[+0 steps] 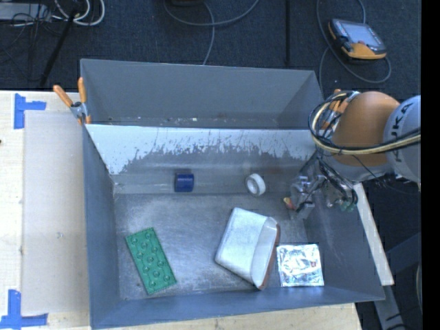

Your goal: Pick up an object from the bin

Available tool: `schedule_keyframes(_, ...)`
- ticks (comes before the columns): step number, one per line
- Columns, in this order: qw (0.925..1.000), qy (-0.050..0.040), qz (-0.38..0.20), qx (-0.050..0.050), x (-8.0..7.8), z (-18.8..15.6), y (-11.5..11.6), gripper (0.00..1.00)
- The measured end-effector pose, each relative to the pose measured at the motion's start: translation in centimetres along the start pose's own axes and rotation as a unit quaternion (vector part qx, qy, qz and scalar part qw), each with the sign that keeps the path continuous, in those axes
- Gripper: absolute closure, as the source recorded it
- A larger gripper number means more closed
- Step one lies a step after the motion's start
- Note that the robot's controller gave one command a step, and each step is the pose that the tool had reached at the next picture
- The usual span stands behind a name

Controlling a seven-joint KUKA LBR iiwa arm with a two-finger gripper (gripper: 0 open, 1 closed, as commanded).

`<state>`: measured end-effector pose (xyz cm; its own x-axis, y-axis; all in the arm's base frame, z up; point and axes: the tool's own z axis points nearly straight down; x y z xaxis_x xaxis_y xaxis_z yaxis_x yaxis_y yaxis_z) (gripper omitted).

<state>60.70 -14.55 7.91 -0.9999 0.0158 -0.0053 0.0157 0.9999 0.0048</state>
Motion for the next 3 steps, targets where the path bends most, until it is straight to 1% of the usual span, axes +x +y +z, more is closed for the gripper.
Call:
schedule_keyframes(1,0.9978,0.0021,0.066,0.001,0.6,-1.7,-0.8,1.00)
schedule_keyframes(2,0.9971,0.0012,0.076,0.002,0.7,-2.7,-0.5,1.00)
schedule_keyframes(3,0.9972,0.0016,0.075,0.003,0.7,-2.7,-0.4,0.00)
